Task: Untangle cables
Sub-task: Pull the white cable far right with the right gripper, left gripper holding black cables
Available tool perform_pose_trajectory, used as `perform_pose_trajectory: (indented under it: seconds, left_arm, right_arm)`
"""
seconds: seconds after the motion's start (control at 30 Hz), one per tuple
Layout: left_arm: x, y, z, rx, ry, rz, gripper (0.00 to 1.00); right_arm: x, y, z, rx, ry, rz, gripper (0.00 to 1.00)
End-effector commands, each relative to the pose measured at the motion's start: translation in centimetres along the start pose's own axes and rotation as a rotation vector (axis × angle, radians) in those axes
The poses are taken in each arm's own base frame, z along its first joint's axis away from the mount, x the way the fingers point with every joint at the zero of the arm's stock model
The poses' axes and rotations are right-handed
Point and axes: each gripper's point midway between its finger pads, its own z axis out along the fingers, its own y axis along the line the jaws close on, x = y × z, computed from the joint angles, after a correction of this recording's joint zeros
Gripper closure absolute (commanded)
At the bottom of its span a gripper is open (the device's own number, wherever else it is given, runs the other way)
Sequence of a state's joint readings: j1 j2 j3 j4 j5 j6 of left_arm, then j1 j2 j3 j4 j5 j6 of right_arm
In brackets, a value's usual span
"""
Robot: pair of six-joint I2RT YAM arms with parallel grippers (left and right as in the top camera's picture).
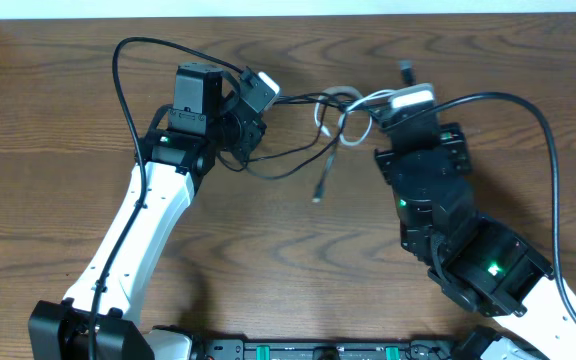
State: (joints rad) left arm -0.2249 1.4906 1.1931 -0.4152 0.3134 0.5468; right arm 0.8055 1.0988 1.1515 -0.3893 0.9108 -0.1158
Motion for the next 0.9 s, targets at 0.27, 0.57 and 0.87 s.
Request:
perform_pose_trajectory:
  seconds: [0.27,0.57,0.87]
  left_arm:
    - [1.4,1.8,-0.1,-0.07,0.057,-0.032,0.93]
    - [1.1,1.2,-0.1,-0.039,0.041,-0.033,0.93]
    - [1.2,1.1,-0.1,-0.034,0.042,-0.044,0.93]
  right_arm:
    - [-0.3,-16.2,-5.5,0.77,0.054,0.191,0.99]
    - [-1.7,-17.6,-6.2,0.731,-0.038,0.359,0.99]
    - [-6.9,-12.9,-1.8,0.272,-0.265,0.297,0.99]
